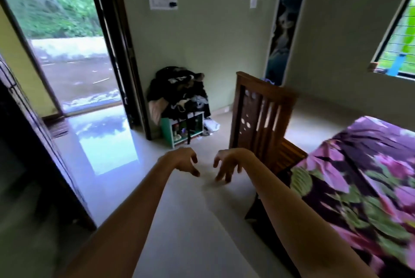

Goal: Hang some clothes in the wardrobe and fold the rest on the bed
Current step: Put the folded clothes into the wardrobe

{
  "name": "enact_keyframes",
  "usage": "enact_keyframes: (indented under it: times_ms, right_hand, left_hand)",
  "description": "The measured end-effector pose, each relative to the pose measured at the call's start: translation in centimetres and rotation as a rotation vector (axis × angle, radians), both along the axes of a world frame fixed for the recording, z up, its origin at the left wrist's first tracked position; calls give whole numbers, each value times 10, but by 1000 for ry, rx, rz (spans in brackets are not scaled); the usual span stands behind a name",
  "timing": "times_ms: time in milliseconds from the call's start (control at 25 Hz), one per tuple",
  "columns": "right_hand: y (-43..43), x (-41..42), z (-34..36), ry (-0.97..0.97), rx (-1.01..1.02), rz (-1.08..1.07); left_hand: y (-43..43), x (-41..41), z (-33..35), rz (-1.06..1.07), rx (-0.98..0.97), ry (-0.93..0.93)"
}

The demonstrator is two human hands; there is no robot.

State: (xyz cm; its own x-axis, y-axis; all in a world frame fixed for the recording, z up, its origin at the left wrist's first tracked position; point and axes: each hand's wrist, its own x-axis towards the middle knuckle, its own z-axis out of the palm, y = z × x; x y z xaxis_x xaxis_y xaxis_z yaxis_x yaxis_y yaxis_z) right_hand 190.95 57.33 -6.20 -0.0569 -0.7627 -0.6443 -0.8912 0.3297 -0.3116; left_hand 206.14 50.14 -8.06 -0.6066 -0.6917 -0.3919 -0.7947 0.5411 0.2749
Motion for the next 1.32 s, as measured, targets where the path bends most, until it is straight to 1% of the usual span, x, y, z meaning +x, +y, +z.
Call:
enact_keyframes:
  times_ms: [160,280,360,480,680,840,1040,1200,1320]
  right_hand:
    - [-120,-16,12,5,-84,105]
    - [-205,-24,6,1,-63,168]
    - [-255,-33,-1,6,-35,198]
    - [-346,-54,-13,11,-83,221]
    - [-505,-101,-9,0,-117,175]
    - [-610,-141,2,13,-219,118]
    - [-726,-204,-9,47,-156,89]
    - [-829,-272,-15,57,-126,58]
    - [-898,-334,-2,36,-133,-35]
  left_hand:
    - [-99,-13,12,86,-44,27]
    - [-173,-22,5,148,7,26]
    - [-220,-29,-3,162,23,6]
    - [-309,-52,-14,140,-26,-9]
    - [-472,-102,-8,51,-78,-42]
    - [-593,-145,6,-7,-119,-50]
    - [-717,-211,3,-54,-72,-49]
    - [-827,-282,-7,-81,-61,-38]
    - [-901,-347,6,-124,-74,-22]
